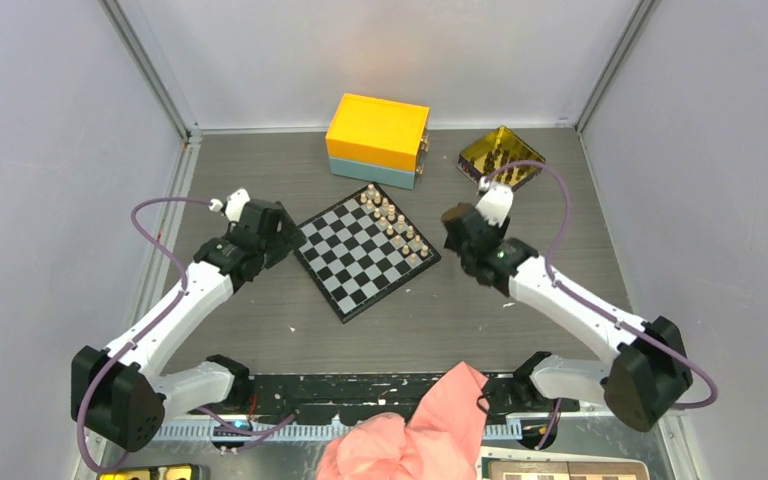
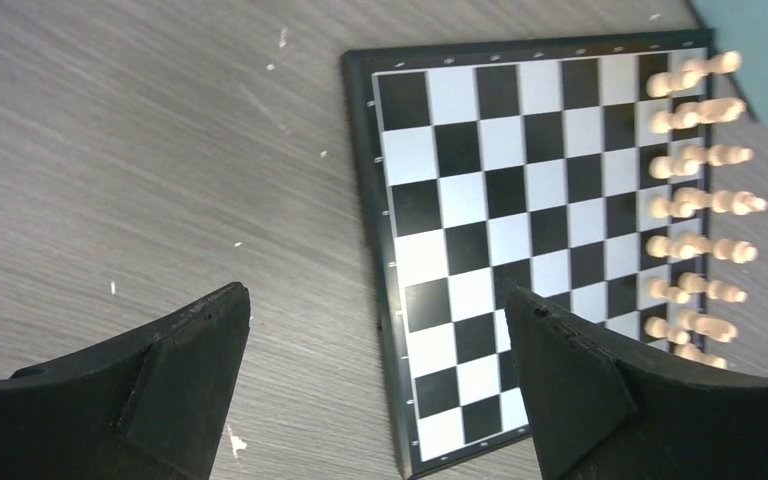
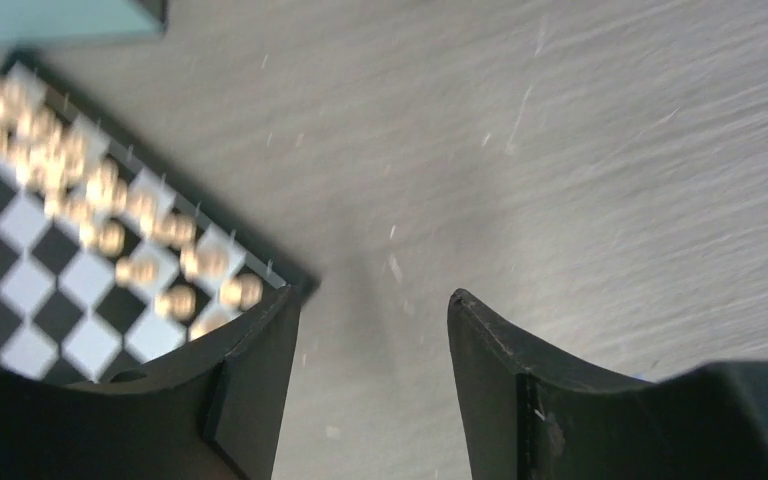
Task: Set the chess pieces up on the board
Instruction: Move the chessboard to the center of the board, then move the storage box to the center of the board.
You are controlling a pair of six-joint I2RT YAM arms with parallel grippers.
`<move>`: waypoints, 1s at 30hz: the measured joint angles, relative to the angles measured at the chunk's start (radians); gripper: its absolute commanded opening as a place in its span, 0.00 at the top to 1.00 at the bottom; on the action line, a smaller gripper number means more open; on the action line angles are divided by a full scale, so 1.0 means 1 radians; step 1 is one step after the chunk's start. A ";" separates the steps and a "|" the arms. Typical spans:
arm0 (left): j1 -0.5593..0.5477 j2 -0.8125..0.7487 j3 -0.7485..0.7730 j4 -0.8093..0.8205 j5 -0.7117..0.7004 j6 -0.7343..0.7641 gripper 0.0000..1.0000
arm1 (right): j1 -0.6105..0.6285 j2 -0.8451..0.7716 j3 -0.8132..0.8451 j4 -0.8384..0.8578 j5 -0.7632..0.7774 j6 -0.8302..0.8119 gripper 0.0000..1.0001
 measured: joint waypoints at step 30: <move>0.000 0.195 0.008 0.175 0.167 0.013 0.14 | -0.538 0.943 0.791 0.225 -0.430 -0.726 0.31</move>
